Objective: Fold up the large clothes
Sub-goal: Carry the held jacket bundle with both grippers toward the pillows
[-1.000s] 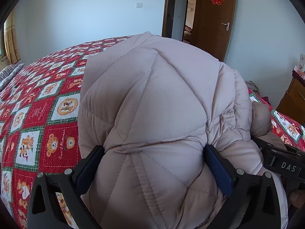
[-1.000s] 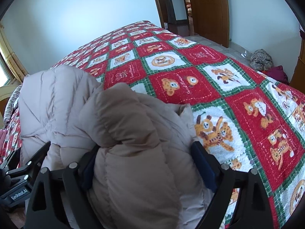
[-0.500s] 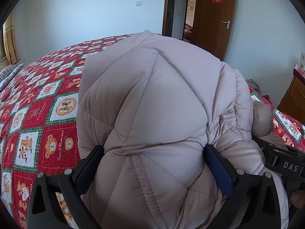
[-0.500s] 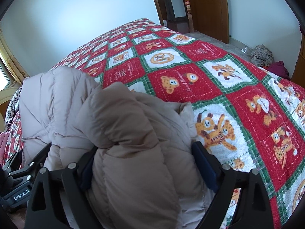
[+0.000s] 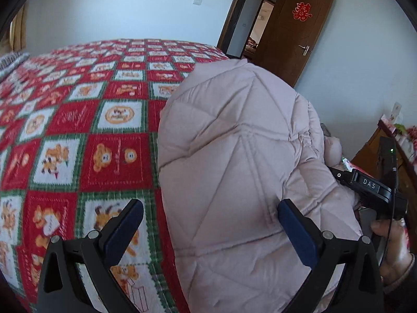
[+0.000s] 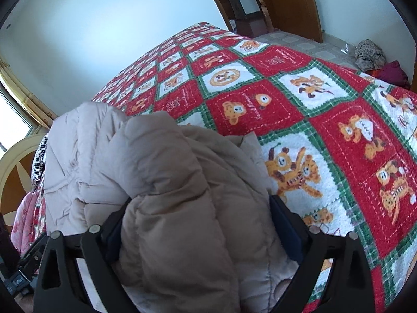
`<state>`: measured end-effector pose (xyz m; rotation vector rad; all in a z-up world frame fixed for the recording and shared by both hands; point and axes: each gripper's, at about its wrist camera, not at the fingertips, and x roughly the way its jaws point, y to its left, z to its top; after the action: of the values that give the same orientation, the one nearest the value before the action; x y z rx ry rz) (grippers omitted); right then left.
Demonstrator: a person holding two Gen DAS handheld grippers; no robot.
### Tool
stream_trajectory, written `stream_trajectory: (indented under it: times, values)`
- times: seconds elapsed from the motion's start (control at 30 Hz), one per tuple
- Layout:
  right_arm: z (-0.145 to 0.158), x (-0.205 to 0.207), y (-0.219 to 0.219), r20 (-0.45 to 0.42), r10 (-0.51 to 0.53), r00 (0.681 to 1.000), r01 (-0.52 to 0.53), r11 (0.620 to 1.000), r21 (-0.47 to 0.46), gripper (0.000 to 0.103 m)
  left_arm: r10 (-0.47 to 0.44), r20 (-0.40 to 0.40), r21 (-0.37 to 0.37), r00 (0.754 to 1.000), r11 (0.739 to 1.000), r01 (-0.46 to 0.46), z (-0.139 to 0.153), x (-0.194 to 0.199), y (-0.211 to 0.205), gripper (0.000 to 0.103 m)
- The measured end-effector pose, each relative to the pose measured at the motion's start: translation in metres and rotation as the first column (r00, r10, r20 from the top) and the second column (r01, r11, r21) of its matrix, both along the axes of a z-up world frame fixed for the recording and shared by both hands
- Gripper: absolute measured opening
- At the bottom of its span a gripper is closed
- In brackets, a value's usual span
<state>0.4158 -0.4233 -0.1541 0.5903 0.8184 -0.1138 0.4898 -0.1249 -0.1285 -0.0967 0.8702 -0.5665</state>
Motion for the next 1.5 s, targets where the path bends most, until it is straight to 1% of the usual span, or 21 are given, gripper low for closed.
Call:
stream_trajectory:
  times: [0.07, 0.17, 0.23, 0.33, 0.4, 0.47, 0.5, 0.53, 0.57, 0.63, 0.67, 0.7, 0.77, 0.8, 0.87, 0.93, 0.97, 1.03, 1.17, 1.33, 1.5]
  values:
    - [-0.001, -0.004, -0.006, -0.001, 0.013, 1.000, -0.012, 0.999, 0.039, 0.100, -0.015, -0.037, -0.034, 0.999, 0.999, 0.014, -0.010, 0.001, 0.000, 0.102]
    - [-0.003, -0.009, -0.006, 0.011, 0.026, 1.000, -0.026, 0.999, 0.044, 0.100, -0.022, -0.075, -0.073, 0.997, 0.997, 0.017, -0.022, 0.004, -0.008, 0.102]
    - [-0.005, -0.009, -0.006, 0.014, 0.034, 0.999, -0.034, 0.998, 0.050, 0.100, -0.021, -0.055, -0.079, 0.998, 0.997, 0.017, -0.023, 0.002, -0.014, 0.102]
    - [-0.006, -0.005, -0.004, 0.002, 0.046, 0.999, -0.046, 0.998, 0.035, 0.100, -0.024, 0.019, -0.022, 1.000, 0.999, 0.024, -0.019, -0.005, -0.024, 0.102]
    - [-0.006, -0.004, -0.001, 0.002, 0.051, 0.999, -0.051, 0.998, 0.026, 0.100, -0.024, 0.028, -0.016, 0.999, 1.000, 0.025, -0.020, -0.005, -0.027, 0.102]
    - [-0.007, -0.004, -0.001, 0.021, 0.064, 0.998, -0.065, 0.997, 0.037, 0.096, -0.035, -0.016, -0.075, 0.999, 0.997, 0.034, -0.026, 0.000, -0.021, 0.102]
    - [-0.008, -0.005, -0.002, 0.032, 0.067, 0.997, -0.069, 0.996, 0.048, 0.095, -0.045, -0.058, -0.123, 0.997, 0.992, 0.037, -0.032, 0.005, -0.016, 0.102]
    - [-0.007, -0.007, -0.001, 0.048, 0.073, 0.996, -0.076, 0.995, 0.058, 0.090, -0.057, -0.110, -0.182, 0.992, 0.983, 0.036, -0.039, 0.009, -0.012, 0.102]
    - [-0.008, -0.009, -0.001, 0.063, 0.084, 0.994, -0.088, 0.994, 0.066, 0.086, -0.066, -0.134, -0.228, 0.989, 0.973, 0.034, -0.043, 0.011, -0.007, 0.102]
    - [-0.009, -0.010, 0.000, 0.061, 0.100, 0.993, -0.104, 0.991, 0.079, 0.082, -0.088, -0.111, -0.240, 0.990, 0.969, 0.059, -0.042, 0.008, -0.007, 0.102]
    - [-0.009, -0.009, 0.001, 0.059, 0.110, 0.992, -0.115, 0.990, 0.084, 0.078, -0.103, -0.105, -0.244, 0.989, 0.967, 0.075, -0.040, 0.006, -0.010, 0.102]
    - [-0.008, -0.009, 0.002, 0.062, 0.120, 0.991, -0.125, 0.988, 0.088, 0.075, -0.103, -0.097, -0.235, 0.990, 0.969, 0.078, -0.038, 0.004, -0.012, 0.102]
    - [-0.006, -0.012, 0.004, 0.090, 0.144, 0.986, -0.152, 0.984, 0.096, 0.058, -0.104, -0.058, -0.198, 0.993, 0.976, 0.091, -0.028, -0.004, -0.019, 0.092]
    - [-0.005, -0.014, 0.005, 0.104, 0.153, 0.983, -0.163, 0.982, 0.097, 0.054, -0.105, -0.039, -0.177, 0.994, 0.979, 0.096, -0.022, -0.009, -0.022, 0.089]
    - [-0.004, -0.017, 0.004, 0.131, 0.156, 0.979, -0.172, 0.978, 0.121, 0.042, -0.111, 0.006, -0.130, 0.994, 0.985, 0.111, -0.012, -0.018, -0.026, 0.073]
    - [-0.002, -0.023, 0.006, 0.151, 0.151, 0.977, -0.170, 0.978, 0.122, 0.036, -0.110, 0.042, -0.093, 0.993, 0.989, 0.113, -0.004, -0.020, -0.029, 0.063]
    - [0.001, -0.025, 0.007, 0.158, 0.150, 0.976, -0.170, 0.978, 0.120, 0.033, -0.113, 0.068, -0.062, 0.991, 0.991, 0.117, 0.001, -0.024, -0.030, 0.060]
    - [0.006, -0.030, 0.014, 0.166, 0.156, 0.974, -0.175, 0.979, 0.104, 0.029, -0.115, 0.104, -0.019, 0.988, 0.993, 0.117, 0.009, -0.032, -0.028, 0.055]
    - [0.014, -0.038, 0.027, 0.181, 0.172, 0.968, -0.192, 0.977, 0.097, 0.025, -0.106, 0.133, 0.014, 0.985, 0.994, 0.105, 0.023, -0.043, -0.014, 0.050]
    - [0.020, -0.044, 0.052, 0.214, 0.211, 0.954, -0.239, 0.964, 0.117, 0.023, -0.089, 0.176, 0.044, 0.980, 0.996, 0.083, 0.040, -0.065, 0.016, 0.049]
    - [0.031, -0.047, 0.093, 0.251, 0.280, 0.927, -0.317, 0.941, 0.123, 0.023, -0.031, 0.202, 0.065, 0.979, 0.998, 0.018, 0.053, -0.086, 0.056, 0.048]
